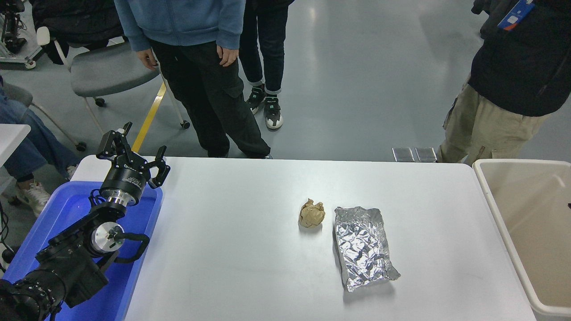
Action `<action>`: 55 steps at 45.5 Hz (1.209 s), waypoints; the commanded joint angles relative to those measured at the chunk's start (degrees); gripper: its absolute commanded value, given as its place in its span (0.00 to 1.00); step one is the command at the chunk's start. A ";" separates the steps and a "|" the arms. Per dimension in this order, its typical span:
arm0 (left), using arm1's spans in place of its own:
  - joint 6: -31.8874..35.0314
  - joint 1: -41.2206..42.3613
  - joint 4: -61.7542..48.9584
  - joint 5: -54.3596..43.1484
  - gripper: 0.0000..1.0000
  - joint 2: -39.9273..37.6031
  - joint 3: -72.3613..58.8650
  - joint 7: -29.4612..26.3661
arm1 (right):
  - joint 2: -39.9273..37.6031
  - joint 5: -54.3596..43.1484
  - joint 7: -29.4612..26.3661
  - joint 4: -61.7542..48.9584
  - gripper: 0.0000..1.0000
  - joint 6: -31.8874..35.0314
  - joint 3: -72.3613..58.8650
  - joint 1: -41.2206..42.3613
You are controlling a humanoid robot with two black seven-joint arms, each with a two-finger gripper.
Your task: Dispose of the paper cup in the dustbin
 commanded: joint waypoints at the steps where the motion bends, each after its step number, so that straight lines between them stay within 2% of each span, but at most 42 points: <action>1: 0.00 0.00 -0.02 0.00 1.00 0.00 0.07 0.05 | -0.43 0.16 2.69 9.64 0.99 0.26 12.50 0.11; 14: 0.00 0.00 -0.02 0.00 1.00 0.00 0.07 0.05 | -0.35 -2.83 5.06 28.09 0.99 0.17 26.56 -6.56; 25: 0.00 0.00 -0.02 0.00 1.00 0.00 0.07 -0.03 | 4.92 -18.11 6.12 41.37 0.99 0.17 47.03 -15.70; 32: 0.00 0.00 0.07 0.00 1.00 0.00 0.07 0.05 | 9.14 -25.33 6.12 45.42 0.99 0.26 55.13 -20.63; 55: 0.00 0.00 -0.02 0.00 1.00 0.00 0.07 0.05 | 16.97 -28.76 7.79 48.67 0.99 0.17 61.82 -25.29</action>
